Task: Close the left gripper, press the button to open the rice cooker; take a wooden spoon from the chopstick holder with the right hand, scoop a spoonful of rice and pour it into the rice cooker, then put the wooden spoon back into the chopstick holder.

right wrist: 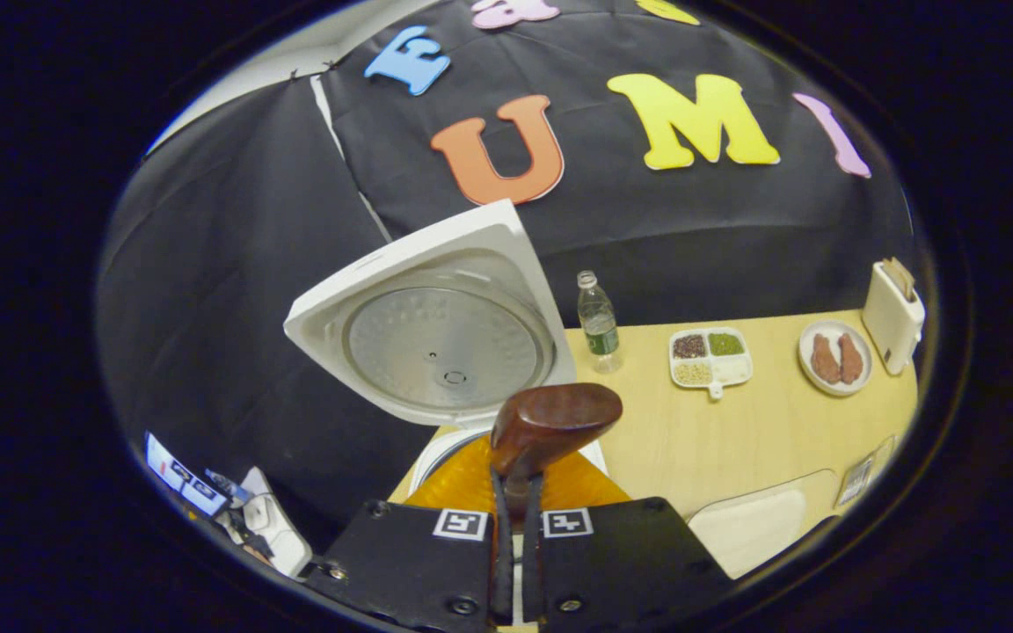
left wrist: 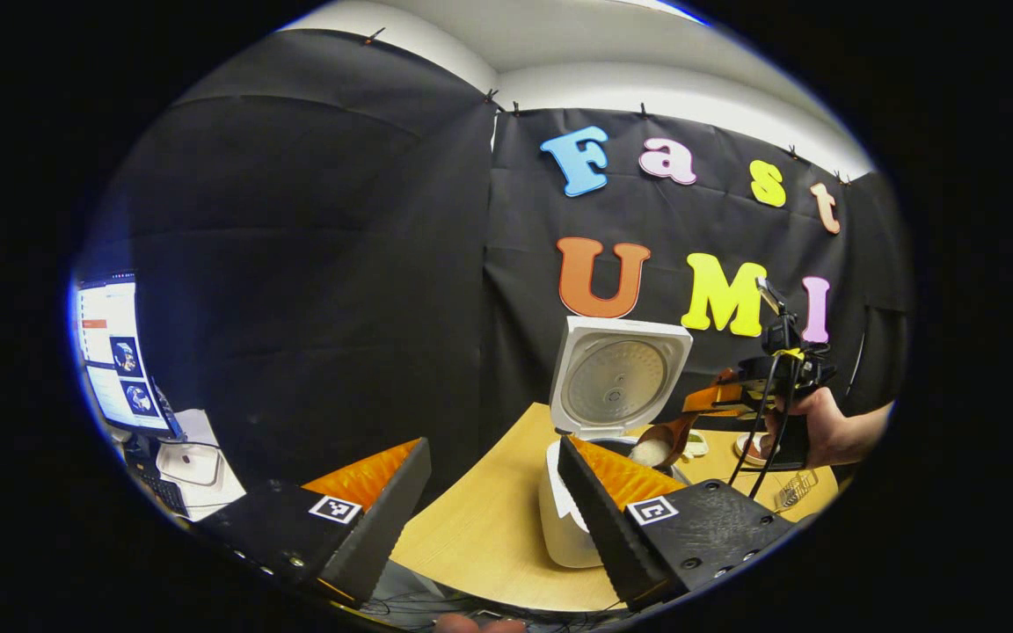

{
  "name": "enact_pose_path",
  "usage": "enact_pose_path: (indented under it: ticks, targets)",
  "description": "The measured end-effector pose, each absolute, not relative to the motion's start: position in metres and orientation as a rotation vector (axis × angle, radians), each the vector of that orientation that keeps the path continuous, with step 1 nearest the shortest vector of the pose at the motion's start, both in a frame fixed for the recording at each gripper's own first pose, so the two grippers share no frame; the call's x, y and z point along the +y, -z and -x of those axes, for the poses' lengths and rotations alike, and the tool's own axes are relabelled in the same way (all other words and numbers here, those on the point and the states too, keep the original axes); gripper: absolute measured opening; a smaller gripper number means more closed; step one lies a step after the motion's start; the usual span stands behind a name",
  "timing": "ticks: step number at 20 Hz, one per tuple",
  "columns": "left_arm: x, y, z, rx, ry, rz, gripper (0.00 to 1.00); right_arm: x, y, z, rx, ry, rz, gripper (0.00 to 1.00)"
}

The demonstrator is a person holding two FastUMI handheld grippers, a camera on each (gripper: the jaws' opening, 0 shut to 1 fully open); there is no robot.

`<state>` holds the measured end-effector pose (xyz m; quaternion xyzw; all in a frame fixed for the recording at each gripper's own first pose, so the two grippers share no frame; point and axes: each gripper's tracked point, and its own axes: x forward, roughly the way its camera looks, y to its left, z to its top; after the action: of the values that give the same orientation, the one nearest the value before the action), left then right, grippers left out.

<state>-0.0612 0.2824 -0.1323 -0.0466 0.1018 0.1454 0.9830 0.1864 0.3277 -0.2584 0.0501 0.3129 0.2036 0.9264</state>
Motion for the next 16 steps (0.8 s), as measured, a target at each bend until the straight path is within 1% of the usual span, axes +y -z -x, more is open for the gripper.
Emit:
enact_pose_path:
  ticks: [2, 8, 16]
  targets:
    - [0.279, 0.133, 0.059, 0.201, -0.278, 0.097, 0.94, 0.336, 0.258, -0.185, 0.616, -0.431, -0.021, 0.10]
    - [0.277, 0.123, 0.052, 0.149, -0.278, 0.124, 0.94, 0.360, 0.239, -0.177, 0.455, -0.474, 0.282, 0.09]
    - [0.271, 0.127, 0.055, 0.149, -0.263, 0.170, 0.94, 0.374, 0.220, -0.164, 0.292, -0.519, 0.477, 0.09]
